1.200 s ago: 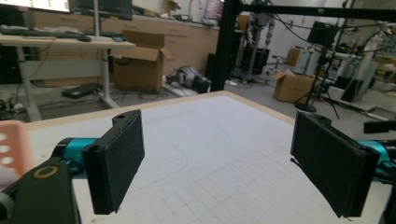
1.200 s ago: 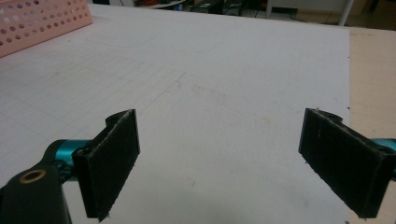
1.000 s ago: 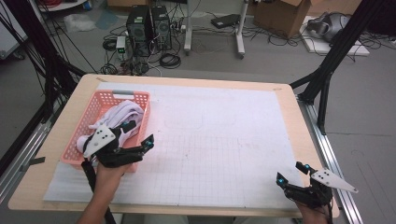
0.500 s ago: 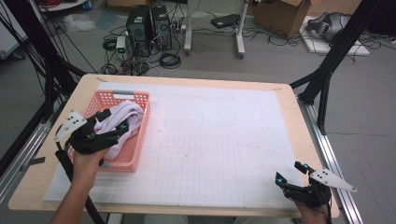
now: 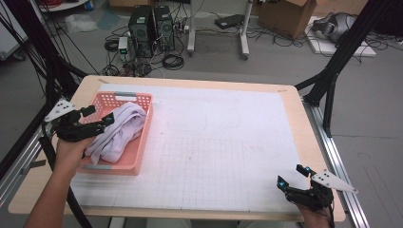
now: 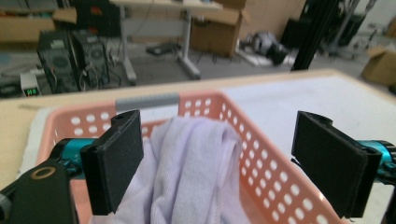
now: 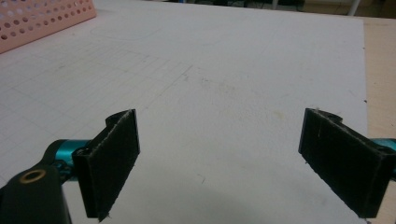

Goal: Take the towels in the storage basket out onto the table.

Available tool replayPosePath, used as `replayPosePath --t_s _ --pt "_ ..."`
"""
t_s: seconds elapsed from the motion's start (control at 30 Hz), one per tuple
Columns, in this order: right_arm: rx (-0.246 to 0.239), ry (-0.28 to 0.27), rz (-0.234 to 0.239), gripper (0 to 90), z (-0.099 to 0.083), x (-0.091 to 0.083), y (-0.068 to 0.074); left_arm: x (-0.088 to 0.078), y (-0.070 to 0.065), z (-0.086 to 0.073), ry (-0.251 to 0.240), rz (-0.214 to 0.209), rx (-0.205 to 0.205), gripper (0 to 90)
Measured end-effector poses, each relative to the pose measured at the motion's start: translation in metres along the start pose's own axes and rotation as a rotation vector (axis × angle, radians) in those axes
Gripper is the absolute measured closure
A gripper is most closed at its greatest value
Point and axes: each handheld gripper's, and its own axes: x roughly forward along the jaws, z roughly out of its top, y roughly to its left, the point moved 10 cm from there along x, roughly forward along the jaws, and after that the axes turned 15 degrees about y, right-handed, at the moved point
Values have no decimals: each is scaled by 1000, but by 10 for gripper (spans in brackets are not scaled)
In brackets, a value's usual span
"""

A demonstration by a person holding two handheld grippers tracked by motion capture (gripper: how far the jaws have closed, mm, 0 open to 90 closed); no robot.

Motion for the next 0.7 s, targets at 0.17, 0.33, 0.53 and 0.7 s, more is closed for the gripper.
replayPosePath --t_s 0.17,0.33,0.53,0.7 --pt "2 -5 -4 110 0 -1 -1 24 5 -12 122 24 16 173" --pt "8 -1 -7 111 -1 0 -2 45 9 -26 222 28 25 175" --pt "-6 0 -10 110 -1 -1 -1 65 14 -46 366 91 61 197" --pt "1 -2 -12 111 -1 -3 -2 77 18 -62 476 117 67 173"
